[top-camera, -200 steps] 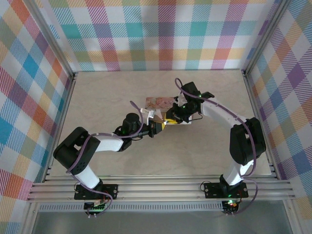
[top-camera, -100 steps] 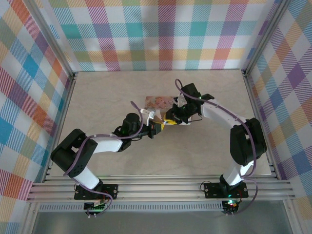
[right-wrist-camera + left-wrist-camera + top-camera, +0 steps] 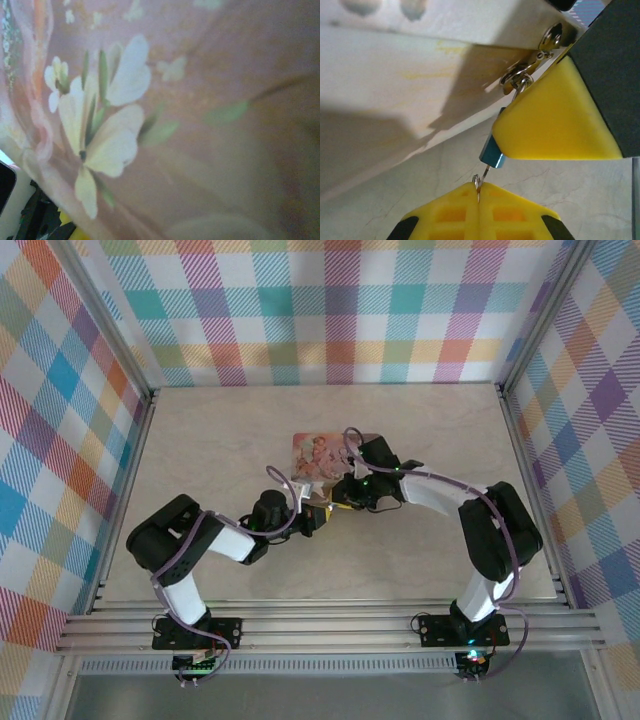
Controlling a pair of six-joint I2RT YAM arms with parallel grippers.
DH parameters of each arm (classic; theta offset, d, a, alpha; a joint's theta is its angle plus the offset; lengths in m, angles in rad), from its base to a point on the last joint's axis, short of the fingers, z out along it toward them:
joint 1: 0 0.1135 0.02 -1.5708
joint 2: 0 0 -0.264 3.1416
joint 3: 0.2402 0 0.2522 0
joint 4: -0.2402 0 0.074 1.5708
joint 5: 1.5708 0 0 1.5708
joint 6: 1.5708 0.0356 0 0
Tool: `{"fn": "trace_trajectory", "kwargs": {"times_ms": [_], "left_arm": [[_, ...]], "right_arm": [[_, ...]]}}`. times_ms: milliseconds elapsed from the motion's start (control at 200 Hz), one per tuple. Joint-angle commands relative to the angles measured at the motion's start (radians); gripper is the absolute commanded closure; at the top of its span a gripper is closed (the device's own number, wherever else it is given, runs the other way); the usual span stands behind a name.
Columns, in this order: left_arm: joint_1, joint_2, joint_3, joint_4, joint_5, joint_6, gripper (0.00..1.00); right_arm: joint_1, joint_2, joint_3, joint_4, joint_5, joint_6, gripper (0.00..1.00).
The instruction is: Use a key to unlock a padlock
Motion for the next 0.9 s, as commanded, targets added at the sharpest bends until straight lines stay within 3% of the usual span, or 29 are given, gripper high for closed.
{"fn": "trace_trajectory", "kwargs": {"times_ms": [0,120,305,430,675,895], "left_arm": [[-0.004,0.05,-0.045,0.097,-0.015,-0.031,1.0],[-0.005,0.079,-0.06,0.107,-0.03,-0.034,1.0],[-0.006,0.108,-0.085,0.132,-0.047,-0.04,1.0],[-0.006,0.131,-0.098,0.166,-0.052,-0.056,1.0],[-0.006,0.136,-0.117,0.177,-0.059,-0.063,1.0],[-0.006,0.128,-0.116,0.165,-0.06,-0.066,1.0]], "right_arm": [[0.012,0.064,-0.058,-0.001,-0.071,0.083,1.0],[0.018,0.076,-0.073,0.021,-0.059,0.09,0.97],[0.019,0.076,-0.091,0.029,-0.048,0.1,0.76],[0.019,0.056,-0.094,0.014,-0.039,0.095,0.71],[0.018,-0.018,-0.097,-0.001,0.0,0.106,0.51],[0.02,-0.076,-0.127,0.042,0.046,0.149,0.46]]}}
